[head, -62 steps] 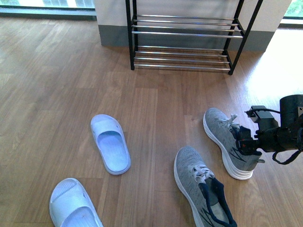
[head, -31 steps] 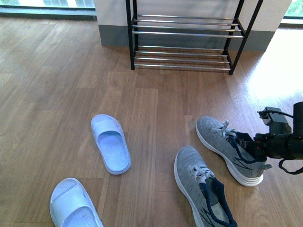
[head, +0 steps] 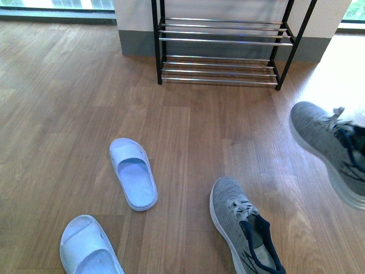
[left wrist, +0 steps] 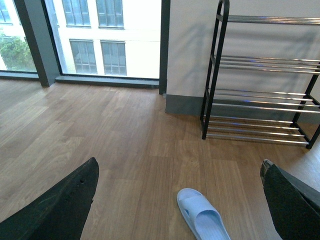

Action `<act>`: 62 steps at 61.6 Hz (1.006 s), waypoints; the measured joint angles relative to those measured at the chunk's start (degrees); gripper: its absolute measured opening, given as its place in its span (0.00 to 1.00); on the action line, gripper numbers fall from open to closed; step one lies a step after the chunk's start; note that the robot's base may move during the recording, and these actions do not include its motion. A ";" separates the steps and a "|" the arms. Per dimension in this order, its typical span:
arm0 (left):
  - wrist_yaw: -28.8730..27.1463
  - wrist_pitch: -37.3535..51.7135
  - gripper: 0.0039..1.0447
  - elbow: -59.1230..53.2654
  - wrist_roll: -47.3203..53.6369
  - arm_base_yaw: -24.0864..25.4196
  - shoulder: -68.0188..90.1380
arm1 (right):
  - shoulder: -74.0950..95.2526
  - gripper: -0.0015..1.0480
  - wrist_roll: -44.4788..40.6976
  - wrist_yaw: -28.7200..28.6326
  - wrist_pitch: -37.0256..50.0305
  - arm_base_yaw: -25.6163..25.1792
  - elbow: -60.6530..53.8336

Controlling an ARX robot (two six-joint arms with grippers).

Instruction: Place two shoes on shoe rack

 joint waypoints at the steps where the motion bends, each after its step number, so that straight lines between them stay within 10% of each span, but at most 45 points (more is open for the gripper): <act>1: 0.00 0.00 0.91 0.00 0.00 0.00 0.00 | -0.94 0.02 0.20 -0.20 -0.35 -0.22 -0.22; 62: -0.15 0.00 0.91 0.00 0.00 0.00 0.00 | -26.43 0.02 0.44 -7.10 -12.74 -6.27 -4.11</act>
